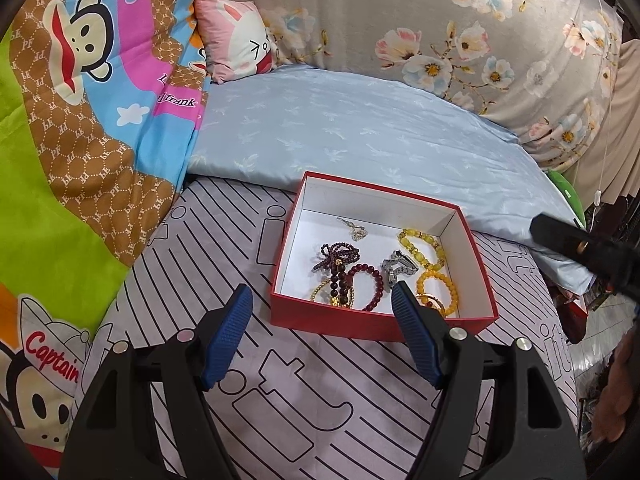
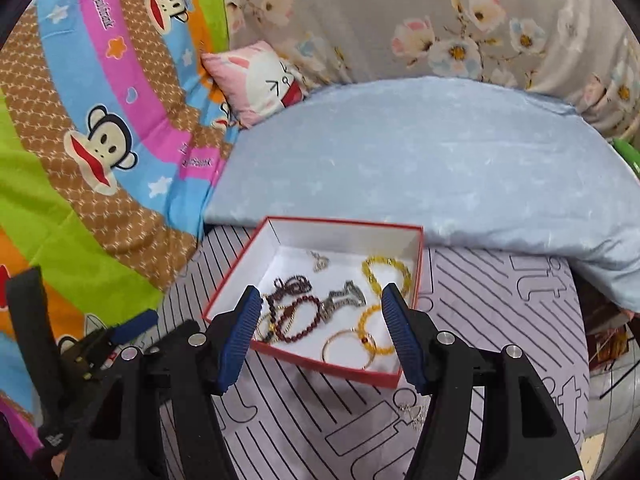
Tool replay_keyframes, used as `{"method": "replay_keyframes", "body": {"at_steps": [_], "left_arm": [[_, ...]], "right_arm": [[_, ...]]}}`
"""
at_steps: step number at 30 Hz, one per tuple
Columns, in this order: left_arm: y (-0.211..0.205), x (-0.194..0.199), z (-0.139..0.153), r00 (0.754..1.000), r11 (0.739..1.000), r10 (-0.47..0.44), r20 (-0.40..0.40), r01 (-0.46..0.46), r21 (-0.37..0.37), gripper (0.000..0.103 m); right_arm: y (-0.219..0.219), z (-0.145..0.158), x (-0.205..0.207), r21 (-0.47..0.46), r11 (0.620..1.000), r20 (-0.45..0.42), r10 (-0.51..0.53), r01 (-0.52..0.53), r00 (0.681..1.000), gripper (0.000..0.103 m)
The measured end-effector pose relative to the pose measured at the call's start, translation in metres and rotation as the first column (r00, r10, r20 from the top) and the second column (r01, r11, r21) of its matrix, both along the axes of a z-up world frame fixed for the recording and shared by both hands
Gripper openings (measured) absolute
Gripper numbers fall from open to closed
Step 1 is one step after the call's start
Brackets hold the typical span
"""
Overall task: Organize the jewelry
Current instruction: 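Move both open grippers back out of the red box, then grasp the silver chain charm beside the box with the right gripper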
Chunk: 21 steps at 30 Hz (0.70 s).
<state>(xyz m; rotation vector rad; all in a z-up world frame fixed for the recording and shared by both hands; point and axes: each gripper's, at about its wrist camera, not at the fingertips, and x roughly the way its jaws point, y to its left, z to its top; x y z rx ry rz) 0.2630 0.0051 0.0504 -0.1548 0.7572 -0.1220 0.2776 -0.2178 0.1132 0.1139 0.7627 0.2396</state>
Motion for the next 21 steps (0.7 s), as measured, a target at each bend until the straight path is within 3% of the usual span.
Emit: {"method": "replay_keyframes", "body": {"at_steps": [4, 7, 10, 13, 18, 21], "left_arm": [[0.002, -0.005, -0.003, 1.0, 1.0, -0.004, -0.005, 0.004, -0.006, 0.068], [0.001, -0.009, -0.009, 1.0, 1.0, -0.009, -0.019, 0.008, -0.017, 0.068], [-0.004, -0.013, -0.016, 0.999, 1.0, -0.014, -0.035, 0.013, -0.021, 0.068], [-0.008, -0.015, -0.022, 0.998, 1.0, -0.022, -0.051, 0.021, -0.018, 0.068], [-0.013, -0.017, -0.033, 0.996, 0.999, -0.032, -0.077, 0.031, -0.009, 0.068], [-0.016, -0.015, -0.039, 0.995, 0.999, -0.033, -0.095, 0.032, -0.007, 0.068]], "right_arm": [[-0.019, -0.016, -0.015, -0.009, 0.999, -0.022, -0.042, 0.042, 0.999, 0.06], [-0.037, -0.058, -0.025, -0.022, 0.996, -0.105, -0.083, 0.082, 0.991, 0.059], [-0.048, -0.096, -0.03, -0.037, 0.993, -0.175, -0.116, 0.111, 0.978, 0.047], [-0.051, -0.121, -0.033, -0.066, 0.99, -0.207, -0.134, 0.123, 0.969, 0.042], [-0.053, -0.143, -0.031, -0.114, 0.984, -0.223, -0.156, 0.134, 0.962, 0.039], [-0.053, -0.152, -0.029, -0.124, 0.984, -0.241, -0.156, 0.129, 0.958, 0.025]]}}
